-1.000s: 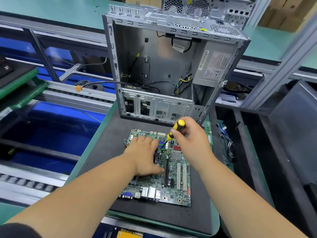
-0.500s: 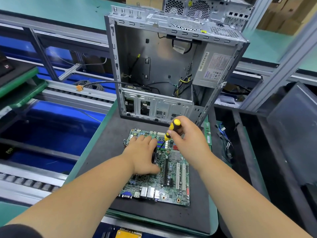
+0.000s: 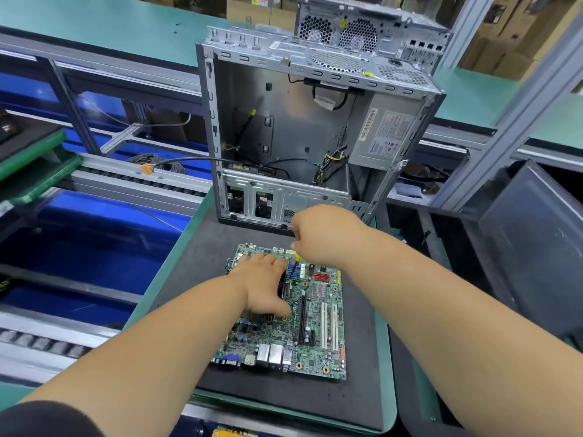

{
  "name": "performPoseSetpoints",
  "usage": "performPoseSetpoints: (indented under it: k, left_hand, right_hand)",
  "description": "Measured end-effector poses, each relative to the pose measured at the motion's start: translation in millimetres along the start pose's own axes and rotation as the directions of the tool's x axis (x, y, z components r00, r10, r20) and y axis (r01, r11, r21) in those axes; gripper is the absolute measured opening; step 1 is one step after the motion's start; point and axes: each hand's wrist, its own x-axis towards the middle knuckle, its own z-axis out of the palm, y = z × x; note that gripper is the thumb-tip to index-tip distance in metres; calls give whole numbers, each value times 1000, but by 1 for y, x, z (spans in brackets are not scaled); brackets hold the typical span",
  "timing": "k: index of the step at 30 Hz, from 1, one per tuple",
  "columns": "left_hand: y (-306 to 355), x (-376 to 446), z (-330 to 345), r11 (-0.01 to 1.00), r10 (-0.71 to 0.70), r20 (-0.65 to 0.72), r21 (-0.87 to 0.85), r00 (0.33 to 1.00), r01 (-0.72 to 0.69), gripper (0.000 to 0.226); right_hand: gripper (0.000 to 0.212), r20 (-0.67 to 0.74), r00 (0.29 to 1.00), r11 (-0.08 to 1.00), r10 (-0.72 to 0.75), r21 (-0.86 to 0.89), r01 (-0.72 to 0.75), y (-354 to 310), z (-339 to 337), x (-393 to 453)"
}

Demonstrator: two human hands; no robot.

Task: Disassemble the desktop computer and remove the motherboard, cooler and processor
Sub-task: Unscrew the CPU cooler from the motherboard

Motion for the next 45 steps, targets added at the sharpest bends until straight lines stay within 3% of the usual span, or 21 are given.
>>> performPoseSetpoints:
  k: [4, 9, 13, 24, 32, 45]
  left_hand:
    - [3, -5, 7, 998, 18, -62, 61, 998, -14, 100]
    - [-8, -11, 12, 990, 103, -28, 99, 994, -100, 133]
    - [-7, -15, 19, 996, 80, -184, 60, 980, -70, 122]
    - [-16, -17, 21, 980, 79, -303, -150, 950, -129, 108]
    - [-6, -15, 19, 998, 46, -266, -20, 963, -54, 112]
    - [2, -9, 14, 996, 25, -174, 83, 984, -11, 112]
  right_hand:
    - [34, 90, 995, 994, 39, -102, -29, 3, -3, 5]
    - [26, 189, 979, 996, 72, -56, -63, 2, -8, 12]
    - [28, 90, 984, 988, 153, 9, -154, -1, 5, 14]
    - [20, 30, 999, 989, -23, 144, 18, 3, 3, 19]
    - [19, 31, 999, 994, -11, 113, 7, 4, 13, 17]
    - [22, 210, 952, 973, -222, 111, 202, 12, -1, 12]
